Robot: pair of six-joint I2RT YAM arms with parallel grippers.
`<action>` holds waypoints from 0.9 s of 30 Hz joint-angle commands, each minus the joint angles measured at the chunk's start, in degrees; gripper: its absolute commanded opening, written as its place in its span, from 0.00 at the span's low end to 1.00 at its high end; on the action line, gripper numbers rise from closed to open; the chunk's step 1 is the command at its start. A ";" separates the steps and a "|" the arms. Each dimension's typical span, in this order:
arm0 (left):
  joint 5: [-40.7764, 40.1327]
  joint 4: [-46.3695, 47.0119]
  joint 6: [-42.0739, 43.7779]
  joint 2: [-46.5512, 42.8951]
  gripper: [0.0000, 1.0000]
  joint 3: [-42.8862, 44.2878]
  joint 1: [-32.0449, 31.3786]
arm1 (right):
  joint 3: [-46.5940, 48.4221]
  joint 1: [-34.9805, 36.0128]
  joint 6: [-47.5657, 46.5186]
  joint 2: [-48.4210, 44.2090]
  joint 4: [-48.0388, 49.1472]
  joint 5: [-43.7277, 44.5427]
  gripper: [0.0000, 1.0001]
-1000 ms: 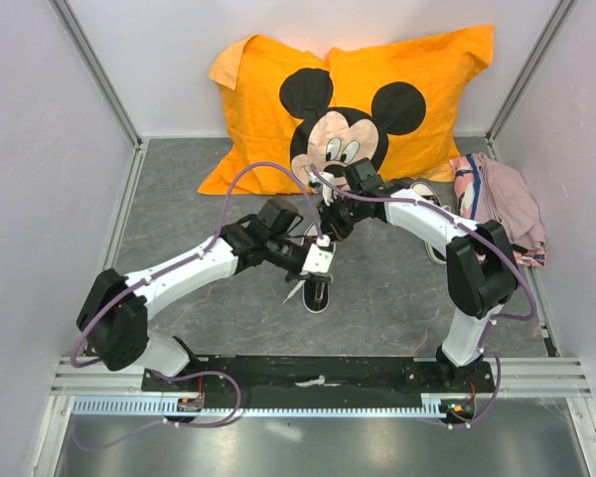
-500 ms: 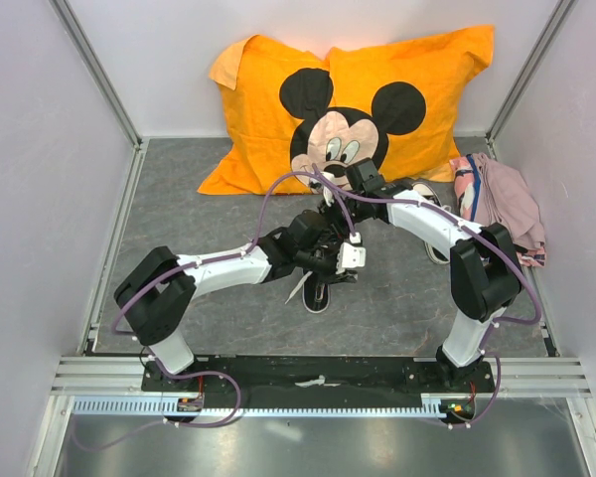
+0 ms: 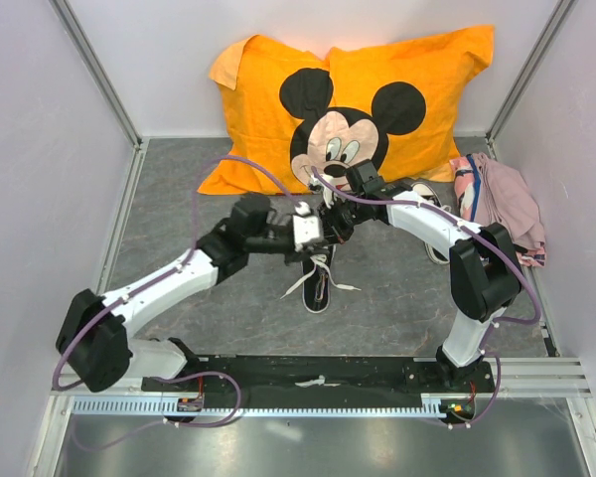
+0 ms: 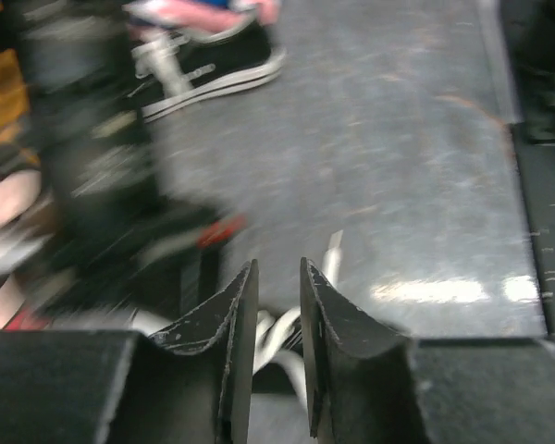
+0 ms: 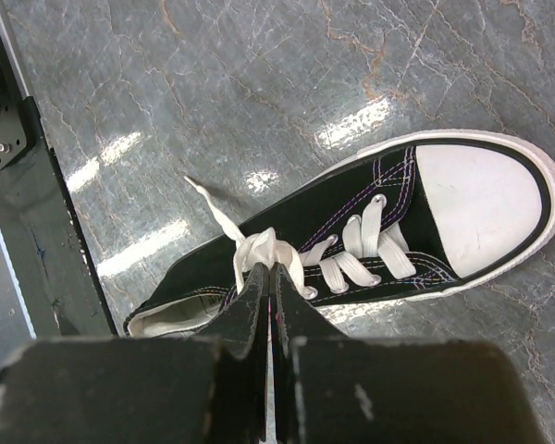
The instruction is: Tie the shoes
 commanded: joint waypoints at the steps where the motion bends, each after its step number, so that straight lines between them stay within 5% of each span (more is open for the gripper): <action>1: 2.32 -3.43 -2.68 -2.46 0.29 -2.34 6.89 | 1.03 0.32 -1.15 -1.95 1.17 -2.25 0.00; 8: 5.22 -3.87 -2.76 1.48 0.32 -1.21 12.61 | 1.64 1.11 -0.98 -1.60 1.17 -2.78 0.00; 27: 6.90 -2.90 3.56 12.38 0.45 1.52 12.53 | 0.77 1.64 -1.77 -3.80 0.82 -3.74 0.00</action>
